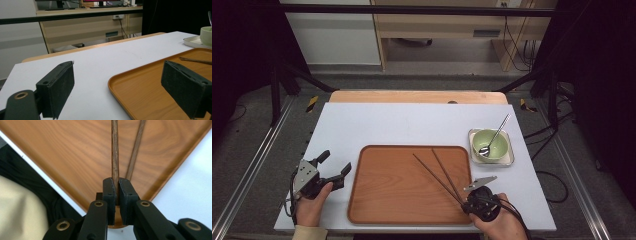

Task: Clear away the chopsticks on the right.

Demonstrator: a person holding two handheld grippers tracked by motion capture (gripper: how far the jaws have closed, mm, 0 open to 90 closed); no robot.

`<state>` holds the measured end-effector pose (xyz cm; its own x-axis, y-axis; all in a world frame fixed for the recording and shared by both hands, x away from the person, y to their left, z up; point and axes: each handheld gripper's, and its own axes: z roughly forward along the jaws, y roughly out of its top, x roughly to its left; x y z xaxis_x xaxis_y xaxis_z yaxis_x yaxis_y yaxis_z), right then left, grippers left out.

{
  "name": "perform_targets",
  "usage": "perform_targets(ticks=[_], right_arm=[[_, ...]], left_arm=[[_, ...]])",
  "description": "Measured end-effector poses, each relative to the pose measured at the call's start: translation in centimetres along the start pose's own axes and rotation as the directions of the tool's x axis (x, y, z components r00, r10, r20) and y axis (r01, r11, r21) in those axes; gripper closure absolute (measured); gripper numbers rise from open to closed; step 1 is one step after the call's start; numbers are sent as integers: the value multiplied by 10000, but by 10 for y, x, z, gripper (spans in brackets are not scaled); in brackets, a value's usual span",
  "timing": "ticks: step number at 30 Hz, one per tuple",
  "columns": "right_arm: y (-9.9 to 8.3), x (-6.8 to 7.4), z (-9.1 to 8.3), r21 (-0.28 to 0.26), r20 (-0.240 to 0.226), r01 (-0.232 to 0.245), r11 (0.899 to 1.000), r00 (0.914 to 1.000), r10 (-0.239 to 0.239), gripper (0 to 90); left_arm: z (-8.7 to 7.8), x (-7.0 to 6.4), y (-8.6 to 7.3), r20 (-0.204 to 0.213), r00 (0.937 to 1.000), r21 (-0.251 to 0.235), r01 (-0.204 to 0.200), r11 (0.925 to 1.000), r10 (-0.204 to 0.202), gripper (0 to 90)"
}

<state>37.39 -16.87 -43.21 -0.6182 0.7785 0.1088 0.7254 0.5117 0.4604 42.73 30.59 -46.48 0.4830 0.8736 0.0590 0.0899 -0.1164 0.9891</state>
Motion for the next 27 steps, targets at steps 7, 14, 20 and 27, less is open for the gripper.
perform_targets(ticks=[7, 14, 20, 27], right_arm=[[0, 1, 5, 264, 1, 30, 9996, 10000, -30, 844], [5, 0, 11, 369, -63, -76, 9993, 9999, 79, 843], [6, -1, 15, 350, -234, -199, 9992, 9995, 207, 837], [8, -4, 12, -67, -366, -215, 9997, 9991, 213, 746]], left_arm=[[0, -1, 1, 37, 10000, -10, -8, 10000, 8, 110], [0, -1, 0, 40, 10000, -15, 1, 10000, -1, 111], [1, -1, 0, 56, 10000, -1, -3, 10000, 3, 111], [1, -1, 0, 67, 10000, 8, -1, 10000, 1, 111]])
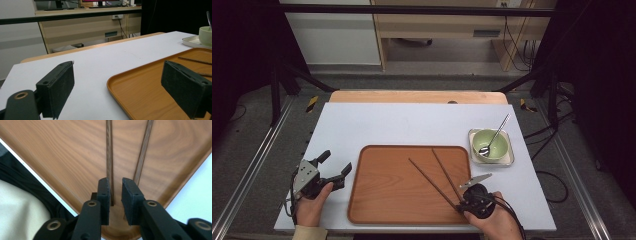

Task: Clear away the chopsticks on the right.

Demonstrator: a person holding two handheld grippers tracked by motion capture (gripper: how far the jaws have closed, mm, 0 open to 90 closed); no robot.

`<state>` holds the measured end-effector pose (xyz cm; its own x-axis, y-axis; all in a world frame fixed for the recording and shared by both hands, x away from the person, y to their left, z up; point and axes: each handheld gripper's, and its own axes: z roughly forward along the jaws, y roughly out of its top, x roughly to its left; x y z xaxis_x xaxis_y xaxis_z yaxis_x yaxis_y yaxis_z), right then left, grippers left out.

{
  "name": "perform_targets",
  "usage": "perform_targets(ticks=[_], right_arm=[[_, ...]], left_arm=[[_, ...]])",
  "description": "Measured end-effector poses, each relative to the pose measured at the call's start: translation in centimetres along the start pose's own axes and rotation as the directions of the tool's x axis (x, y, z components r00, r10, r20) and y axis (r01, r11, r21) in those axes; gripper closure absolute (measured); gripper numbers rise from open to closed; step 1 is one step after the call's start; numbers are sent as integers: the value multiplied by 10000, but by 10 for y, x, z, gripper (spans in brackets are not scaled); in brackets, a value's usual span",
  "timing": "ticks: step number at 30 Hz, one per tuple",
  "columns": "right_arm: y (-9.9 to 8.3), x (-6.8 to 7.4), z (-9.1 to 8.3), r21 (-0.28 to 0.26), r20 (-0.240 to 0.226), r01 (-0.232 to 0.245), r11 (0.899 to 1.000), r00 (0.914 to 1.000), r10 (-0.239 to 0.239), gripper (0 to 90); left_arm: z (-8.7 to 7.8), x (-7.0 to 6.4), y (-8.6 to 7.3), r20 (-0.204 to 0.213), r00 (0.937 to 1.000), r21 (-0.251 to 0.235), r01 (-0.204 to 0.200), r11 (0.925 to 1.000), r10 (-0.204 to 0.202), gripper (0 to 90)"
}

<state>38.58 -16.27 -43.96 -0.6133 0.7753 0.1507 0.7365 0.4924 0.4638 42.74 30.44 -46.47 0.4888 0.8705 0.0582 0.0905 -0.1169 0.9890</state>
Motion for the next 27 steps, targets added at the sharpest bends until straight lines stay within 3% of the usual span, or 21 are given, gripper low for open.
perform_targets(ticks=[4, 10, 19, 27], right_arm=[[3, -5, -4, -636, 40, -117, 9979, 9999, 120, 697], [10, -17, 1, -1931, 79, 134, 9811, 9999, -121, 589], [15, -32, 9, -3197, 244, 81, 9475, 9997, -3, 427], [13, -39, 11, -4219, 554, 277, 9062, 9985, -48, 273]], left_arm=[[0, -1, 0, 27, 10000, 6, -27, 10000, 27, 111], [1, -1, 0, 66, 10000, 29, -6, 10000, 6, 111], [0, 0, 0, 72, 10000, 31, -8, 10000, 8, 110], [1, -3, 1, 254, 9997, 113, 21, 9999, -24, 103]])
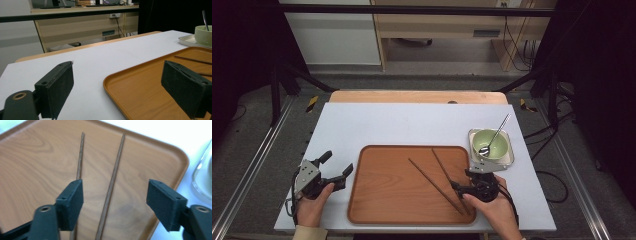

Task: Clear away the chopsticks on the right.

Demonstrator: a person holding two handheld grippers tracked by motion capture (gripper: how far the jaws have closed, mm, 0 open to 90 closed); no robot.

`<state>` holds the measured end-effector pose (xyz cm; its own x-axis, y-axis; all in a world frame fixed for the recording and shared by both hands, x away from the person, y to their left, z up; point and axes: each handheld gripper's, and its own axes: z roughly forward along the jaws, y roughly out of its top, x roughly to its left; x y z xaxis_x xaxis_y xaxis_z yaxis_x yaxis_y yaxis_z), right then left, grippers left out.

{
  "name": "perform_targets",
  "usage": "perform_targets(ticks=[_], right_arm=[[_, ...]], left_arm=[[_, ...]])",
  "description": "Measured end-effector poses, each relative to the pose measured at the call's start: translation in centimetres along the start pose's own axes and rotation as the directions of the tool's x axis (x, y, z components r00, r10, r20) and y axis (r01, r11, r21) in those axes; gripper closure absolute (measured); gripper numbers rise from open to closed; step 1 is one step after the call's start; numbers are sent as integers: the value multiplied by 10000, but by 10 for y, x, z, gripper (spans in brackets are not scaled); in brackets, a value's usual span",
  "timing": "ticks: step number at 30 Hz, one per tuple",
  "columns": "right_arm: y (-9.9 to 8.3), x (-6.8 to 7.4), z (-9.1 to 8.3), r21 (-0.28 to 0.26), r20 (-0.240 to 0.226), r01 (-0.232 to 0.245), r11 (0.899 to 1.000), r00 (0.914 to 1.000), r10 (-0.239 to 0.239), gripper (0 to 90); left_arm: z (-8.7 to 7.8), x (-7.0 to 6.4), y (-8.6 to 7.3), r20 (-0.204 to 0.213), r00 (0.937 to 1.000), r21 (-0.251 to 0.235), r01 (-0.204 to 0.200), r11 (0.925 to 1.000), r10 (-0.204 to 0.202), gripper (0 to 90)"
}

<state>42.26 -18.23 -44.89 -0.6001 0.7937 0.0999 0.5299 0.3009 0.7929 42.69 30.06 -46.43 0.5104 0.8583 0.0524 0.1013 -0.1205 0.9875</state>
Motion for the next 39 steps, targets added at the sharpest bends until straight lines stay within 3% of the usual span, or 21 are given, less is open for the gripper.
perform_targets(ticks=[6, 13, 16, 18, 20, 24, 27, 29, 30, 31, 33, 36, 38, 39], right_arm=[[-2, -2, -6, -838, 124, 377, 9958, 9992, -367, 167], [-6, -3, -23, -1891, 282, 722, 9793, 9973, -681, 82], [-6, -9, -34, -2330, 617, 761, 9695, 9961, -634, 84], [-7, -16, -41, -2585, 809, 590, 9642, 9960, -393, 95], [-9, -24, -47, -2849, 997, 307, 9581, 9950, -23, 107], [-12, -35, -57, -3124, 1361, 130, 9499, 9902, 312, 142], [-14, -39, -60, -3274, 1617, 211, 9446, 9863, 340, 142], [-15, -41, -62, -3355, 1833, 335, 9415, 9826, 304, 135], [-15, -42, -62, -3392, 1984, 390, 9399, 9796, 310, 134], [-16, -43, -62, -3424, 2042, 473, 9384, 9786, 252, 134], [-16, -45, -63, -3424, 2207, 567, 9378, 9751, 216, 134], [-18, -50, -64, -3482, 2254, 459, 9363, 9736, 361, 134], [-19, -53, -64, -3492, 2252, 259, 9367, 9726, 570, 134], [-19, -54, -64, -3503, 2243, 155, 9365, 9722, 678, 135]], left_arm=[[-1, -2, 2, 152, 9999, 56, 81, 10000, -82, 92], [2, -15, 11, 621, 9980, 353, 54, 9994, -76, 100], [5, -26, 18, 1200, 9928, 508, -84, 9987, 23, 136], [8, -35, 24, 1769, 9842, 679, -188, 9975, 65, 190], [13, -47, 30, 2087, 9776, 1049, -502, 9932, 274, 241], [23, -70, 40, 2689, 9586, 1657, -1415, 9760, 933, 366], [38, -89, 48, 3404, 9337, 2052, -1893, 9602, 1113, 467], [51, -101, 52, 3747, 9175, 2374, -2338, 9428, 1332, 520], [54, -103, 52, 3828, 9141, 2454, -2398, 9393, 1333, 562], [61, -109, 53, 4009, 9058, 2655, -2578, 9290, 1368, 575], [73, -116, 53, 4220, 8955, 2973, -2838, 9116, 1412, 639], [87, -123, 50, 4378, 8899, 3329, -2929, 8963, 1282, 733], [96, -125, 48, 4533, 8846, 3519, -2902, 8899, 1093, 789], [100, -127, 47, 4610, 8825, 3574, -2809, 8907, 933, 810]])
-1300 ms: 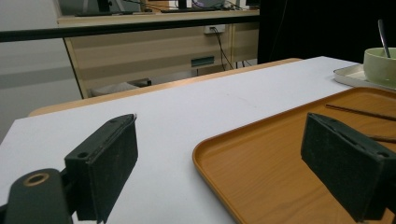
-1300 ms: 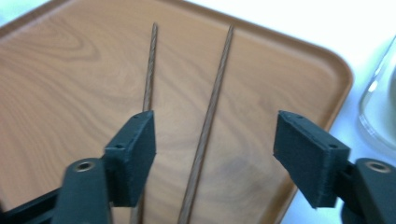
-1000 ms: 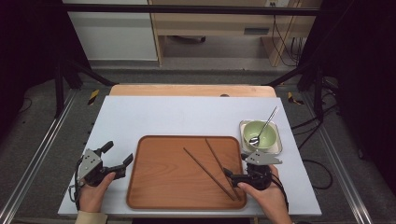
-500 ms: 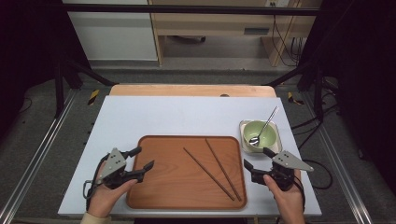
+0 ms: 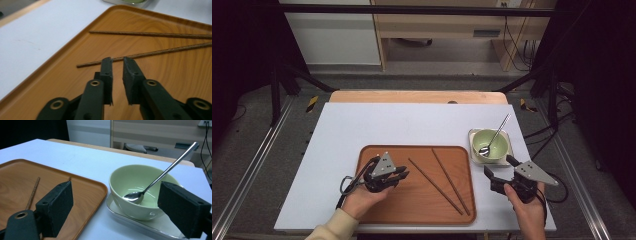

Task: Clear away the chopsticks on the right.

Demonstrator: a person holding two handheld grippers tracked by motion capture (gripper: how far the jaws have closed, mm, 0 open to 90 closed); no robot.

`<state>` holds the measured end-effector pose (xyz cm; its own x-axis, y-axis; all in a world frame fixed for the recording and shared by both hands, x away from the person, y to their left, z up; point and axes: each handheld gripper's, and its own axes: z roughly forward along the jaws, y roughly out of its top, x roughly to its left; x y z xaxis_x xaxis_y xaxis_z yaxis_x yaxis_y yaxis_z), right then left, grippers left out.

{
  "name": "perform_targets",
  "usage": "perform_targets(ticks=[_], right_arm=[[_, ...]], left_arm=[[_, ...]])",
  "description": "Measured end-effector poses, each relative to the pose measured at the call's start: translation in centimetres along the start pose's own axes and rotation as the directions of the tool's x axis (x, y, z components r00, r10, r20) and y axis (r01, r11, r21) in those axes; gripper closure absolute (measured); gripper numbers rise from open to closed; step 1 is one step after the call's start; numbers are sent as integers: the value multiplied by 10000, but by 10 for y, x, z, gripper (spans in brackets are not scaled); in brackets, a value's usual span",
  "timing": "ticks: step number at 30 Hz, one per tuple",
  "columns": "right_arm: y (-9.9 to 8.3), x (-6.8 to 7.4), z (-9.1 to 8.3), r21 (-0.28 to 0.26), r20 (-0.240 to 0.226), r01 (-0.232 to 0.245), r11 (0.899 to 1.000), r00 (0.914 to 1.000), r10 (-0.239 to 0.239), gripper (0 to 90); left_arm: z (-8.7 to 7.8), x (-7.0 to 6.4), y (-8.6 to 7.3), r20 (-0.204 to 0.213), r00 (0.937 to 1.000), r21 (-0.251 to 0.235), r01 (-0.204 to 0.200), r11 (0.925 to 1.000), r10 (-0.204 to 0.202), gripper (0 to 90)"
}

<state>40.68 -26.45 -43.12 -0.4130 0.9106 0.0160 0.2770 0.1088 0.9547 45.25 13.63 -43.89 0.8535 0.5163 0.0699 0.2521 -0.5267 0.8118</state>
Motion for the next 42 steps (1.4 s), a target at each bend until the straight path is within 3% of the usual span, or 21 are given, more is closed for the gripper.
perform_targets(ticks=[4, 12, 14, 20, 24, 32, 34, 42], right_arm=[[0, -4, 0, -10, 43, -302, 9995, 9995, 302, 139], [0, -2, 2, 98, 2, -148, 9998, 9999, 148, 142], [0, -2, 2, 76, 12, -185, 9998, 9998, 185, 143], [0, -5, 1, 98, -9, -268, 9996, 9996, 268, 147], [-1, -6, 1, 137, -37, -354, 9993, 9994, 355, 151], [-1, -6, 2, 209, -61, -330, 9992, 9994, 331, 159], [-1, -6, 2, 229, -84, -327, 9992, 9994, 329, 160], [-2, -5, 3, 308, -155, -326, 9990, 9993, 331, 165]], left_arm=[[14, 1, 3, 348, 9994, 154, 82, 9998, -87, 884], [35, -1, 6, 831, 9963, 652, 159, 9977, -213, 899], [39, 0, 6, 790, 9968, 1000, -164, 9949, 85, 899], [50, 7, 7, 589, 9981, 1031, 131, 9946, -193, 898], [53, 9, 7, 479, 9988, 1380, -133, 9903, 67, 897], [58, 14, 5, 343, 9994, 1547, -65, 9879, 12, 895], [59, 17, 5, 362, 9992, 1768, -230, 9840, 168, 895], [67, 19, 6, 393, 9992, 1691, 12, 9856, -80, 895]])
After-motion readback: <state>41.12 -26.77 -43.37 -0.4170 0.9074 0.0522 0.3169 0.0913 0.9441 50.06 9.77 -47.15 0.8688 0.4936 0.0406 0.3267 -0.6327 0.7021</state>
